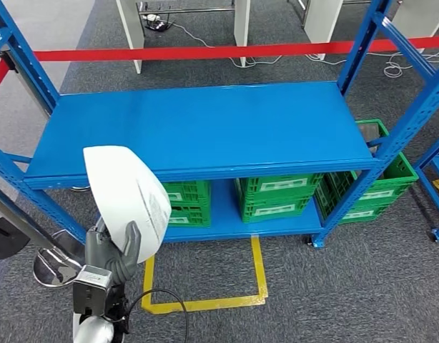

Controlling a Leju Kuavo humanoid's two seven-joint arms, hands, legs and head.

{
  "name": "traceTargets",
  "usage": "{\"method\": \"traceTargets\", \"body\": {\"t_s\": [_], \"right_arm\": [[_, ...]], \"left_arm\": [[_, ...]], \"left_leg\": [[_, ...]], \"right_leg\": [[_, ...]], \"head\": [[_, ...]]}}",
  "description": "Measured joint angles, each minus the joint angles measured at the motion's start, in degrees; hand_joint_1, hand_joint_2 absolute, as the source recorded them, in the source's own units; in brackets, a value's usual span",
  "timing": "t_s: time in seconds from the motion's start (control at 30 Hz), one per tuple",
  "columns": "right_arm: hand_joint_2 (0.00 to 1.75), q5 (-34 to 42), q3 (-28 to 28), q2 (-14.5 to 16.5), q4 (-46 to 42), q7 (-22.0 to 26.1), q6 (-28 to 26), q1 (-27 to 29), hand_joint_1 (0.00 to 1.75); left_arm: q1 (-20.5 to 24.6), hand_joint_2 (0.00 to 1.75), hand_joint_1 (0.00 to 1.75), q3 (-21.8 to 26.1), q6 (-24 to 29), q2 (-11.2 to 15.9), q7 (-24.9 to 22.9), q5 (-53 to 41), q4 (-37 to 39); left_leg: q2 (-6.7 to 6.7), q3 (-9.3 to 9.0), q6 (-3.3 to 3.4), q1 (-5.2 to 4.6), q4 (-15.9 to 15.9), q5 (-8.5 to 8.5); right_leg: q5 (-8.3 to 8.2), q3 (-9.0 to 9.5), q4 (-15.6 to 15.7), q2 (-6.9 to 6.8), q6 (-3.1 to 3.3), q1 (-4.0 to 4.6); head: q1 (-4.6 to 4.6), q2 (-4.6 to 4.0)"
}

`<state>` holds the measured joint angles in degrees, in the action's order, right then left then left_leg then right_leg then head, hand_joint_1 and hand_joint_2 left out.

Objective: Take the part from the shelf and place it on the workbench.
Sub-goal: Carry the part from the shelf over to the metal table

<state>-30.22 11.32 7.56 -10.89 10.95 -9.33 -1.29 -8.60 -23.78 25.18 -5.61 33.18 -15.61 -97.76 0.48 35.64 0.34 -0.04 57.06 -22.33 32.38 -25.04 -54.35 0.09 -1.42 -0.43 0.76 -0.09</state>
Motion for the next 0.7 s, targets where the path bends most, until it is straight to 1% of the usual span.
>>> {"method": "traceTargets", "body": {"t_s": [0.03, 0.07, 0.1, 0.13, 0.17, 0.2, 0.23, 0.27, 0.3, 0.33, 0.37, 0.4, 0.43, 0.47, 0.5, 0.53, 0.57, 0.6, 0.63, 0.67, 0.7], "right_arm": [[0.0, -0.2, -0.1, -0.1, 0.0, 0.2, 0.1, 0.1, 0.0], [0.0, -0.4, -0.3, -0.2, 0.1, 0.3, 0.2, 0.2, 0.0], [0.0, -0.7, -0.5, -0.3, 0.1, 0.5, 0.2, 0.3, 0.0], [0.0, -1.0, -0.8, -0.4, 0.1, 0.5, 0.2, 0.4, 0.0], [0.0, -1.4, -1.2, -0.5, 0.1, 0.5, 0.1, 0.5, 0.0], [0.0, -1.8, -1.4, -0.7, 0.2, 0.3, 0.1, 0.6, 0.0], [0.0, -2.1, -1.7, -0.9, 0.3, 0.0, 0.1, 0.7, 0.0], [0.0, -2.2, -2.0, -1.0, 0.3, -0.3, 0.1, 0.8, 0.0], [0.0, -2.3, -2.2, -1.3, 0.4, -0.5, 0.1, 0.9, 0.0], [0.0, -2.4, -2.3, -1.4, 0.4, -0.7, 0.2, 1.0, 0.0], [0.0, -2.5, -2.5, -1.5, 0.4, -0.8, 0.2, 1.1, 0.0], [0.0, -2.5, -2.6, -1.6, 0.4, -0.8, 0.3, 1.1, 0.0], [0.0, -2.4, -2.7, -1.6, 0.5, -0.9, 0.4, 1.2, 0.0], [0.0, -2.4, -2.8, -1.7, 0.5, -0.9, 0.7, 1.2, 0.0], [0.0, -2.3, -2.8, -1.7, 0.5, -1.0, 1.0, 1.2, 0.0], [0.0, -2.3, -2.8, -1.9, 0.6, -1.1, 1.2, 1.3, 0.0], [0.0, -2.3, -2.8, -2.0, 0.6, -1.1, 1.3, 1.4, 0.0], [0.0, -2.2, -2.8, -2.2, 0.6, -1.2, 1.4, 1.5, 0.0], [0.0, -2.1, -2.8, -2.4, 0.7, -1.2, 1.5, 1.6, 0.0], [0.0, -2.1, -2.8, -2.6, 0.7, -1.2, 1.6, 1.7, 0.0], [0.0, -2.0, -2.8, -2.7, 0.7, -1.2, 1.7, 1.7, 0.0]], "left_arm": [[-0.2, 1.75, 1.75, 0.0, 0.2, 0.0, 0.0, -0.2, 0.0], [-0.5, 1.75, 1.75, 0.0, 0.4, 0.1, -0.1, -0.3, 0.0], [-0.7, 1.75, 1.75, 0.0, 0.5, 0.1, -0.1, -0.3, 0.0], [-0.9, 1.75, 1.75, 0.0, 0.7, 0.2, -0.1, -0.2, 0.0], [-1.0, 1.75, 1.75, 0.0, 0.7, 0.3, -0.2, 0.0, 0.0], [-1.0, 1.75, 1.75, 0.0, 0.6, 0.4, -0.3, 0.3, 0.0], [-1.0, 1.75, 1.75, 0.0, 0.4, 0.6, -0.4, 0.5, 0.0], [-1.0, 1.75, 1.75, -0.1, 0.2, 0.7, -0.6, 0.7, 0.0], [-1.0, 1.75, 1.75, -0.1, 0.0, 0.7, -0.7, 0.7, 0.1], [-1.0, 1.75, 1.75, -0.1, -0.1, 0.8, -0.7, 0.7, 0.1], [-1.0, 1.75, 1.75, -0.2, -0.1, 0.9, -0.8, 0.8, 0.1], [-1.0, 1.75, 1.75, -0.2, -0.2, 0.9, -0.8, 0.8, 0.1], [-1.0, 1.75, 1.75, -0.3, -0.2, 0.9, -0.9, 0.8, 0.1], [-0.9, 1.75, 1.75, -0.3, -0.1, 0.9, -1.0, 0.8, 0.1], [-0.9, 1.75, 1.75, -0.4, 0.0, 0.9, -1.1, 0.9, 0.1], [-0.9, 1.75, 1.75, -0.4, 0.2, 0.9, -1.2, 0.9, 0.1], [-0.9, 1.75, 1.75, -0.4, 0.4, 0.9, -1.2, 1.0, 0.1], [-0.9, 1.75, 1.75, -0.4, 0.6, 0.8, -1.3, 1.0, 0.1], [-0.9, 1.75, 1.75, -0.4, 0.8, 0.8, -1.3, 1.0, 0.1], [-0.9, 1.75, 1.75, -0.4, 0.9, 0.8, -1.3, 1.0, 0.1], [-1.0, 1.75, 1.75, -0.4, 1.0, 0.8, -1.3, 1.0, 0.1]], "left_leg": [[-0.06, 0.09, -0.24, 0.09, 0.1, -0.1], [-0.12, 0.32, -0.48, 0.15, 0.7, -1.11], [-0.17, 0.74, -0.73, 0.22, 2.1, -3.13], [-0.21, 1.34, -0.98, 0.3, 4.7, -6.03], [-0.22, 2.05, -1.19, 0.32, 8.3, -9.16], [-0.21, 2.63, -1.32, 0.35, 12.0, -11.54], [-0.21, 2.82, -1.37, 0.35, 14.9, -12.58], [-0.21, 2.37, -1.33, 0.35, 16.3, -12.27], [-0.22, 0.97, -1.18, 0.35, 15.6, -10.93], [-0.23, -1.31, -0.92, 0.32, 12.7, -9.26], [-0.25, -3.98, -0.54, 0.25, 8.8, -8.27], [-0.27, -6.4, -0.18, 0.16, 4.9, -7.8], [-0.29, -7.95, 0.11, 0.03, 2.1, -7.83], [-0.3, -8.56, 0.32, -0.11, 0.7, -8.14], [-0.3, -8.54, 0.4, -0.2, 0.1, -8.12], [-0.23, -8.28, 0.63, -0.09, -0.3, -7.92], [-0.15, -7.95, 0.95, 0.04, -0.7, -7.59], [-0.06, -7.54, 1.35, 0.2, -1.0, -7.14], [0.02, -7.01, 1.74, 0.34, -1.2, -6.58], [0.05, -6.34, 1.98, 0.29, -1.2, -6.05], [0.07, -5.66, 2.08, 0.25, -1.2, -5.51]], "right_leg": [[-0.25, -0.28, 0.0, -0.13, 0.34, -0.04], [-0.6, -0.58, 0.0, -0.26, 0.79, -0.1], [-1.06, -1.02, 0.1, -0.41, 1.29, -0.16], [-1.56, -1.55, 0.0, -0.54, 1.68, -0.15], [-2.09, -2.07, 0.0, -0.58, 1.95, -0.07], [-2.61, -2.67, -0.2, -0.64, 2.07, 0.0], [-3.12, -3.33, -0.4, -0.69, 2.09, 0.07], [-3.56, -4.05, -0.7, -0.72, 2.09, 0.15], [-3.94, -4.9, -1.1, -0.73, 2.06, 0.23], [-4.24, -5.67, -1.5, -0.72, 2.02, 0.31], [-4.44, -6.35, -2.0, -0.69, 1.93, 0.4], [-4.65, -6.92, -2.4, -0.64, 1.77, 0.51], [-4.93, -7.38, -2.7, -0.61, 1.52, 0.57], [-5.28, -7.77, -2.8, -0.6, 1.19, 0.58], [-5.67, -8.08, -2.9, -0.61, 0.84, 0.57], [-5.86, -8.39, -3.0, -0.62, 0.47, 0.53], [-5.38, -8.87, -3.3, -0.54, 0.13, 0.52], [-4.0, -9.52, -4.4, -0.43, -0.16, 0.5], [-1.8, -10.4, -6.5, -0.31, -0.44, 0.43], [0.85, -11.45, -9.6, -0.22, -0.69, 0.33], [3.12, -12.43, -13.2, -0.19, -0.9, 0.23]], "head": [[0.03, 0.0], [-0.02, 0.0], [-0.09, 0.0], [-0.16, 0.0], [-0.27, 0.0], [-0.3, 0.0], [-0.31, 0.0], [-0.31, 0.0], [-0.3, 0.0], [-0.3, 0.0], [-0.28, 0.0], [-0.27, 0.0], [-0.27, 0.0], [-0.27, 0.0], [-0.27, 0.0], [-0.26, 0.0], [-0.24, 0.0], [-0.14, 0.0], [-0.06, 0.0], [-0.01, 0.0], [0.06, 0.0]]}}
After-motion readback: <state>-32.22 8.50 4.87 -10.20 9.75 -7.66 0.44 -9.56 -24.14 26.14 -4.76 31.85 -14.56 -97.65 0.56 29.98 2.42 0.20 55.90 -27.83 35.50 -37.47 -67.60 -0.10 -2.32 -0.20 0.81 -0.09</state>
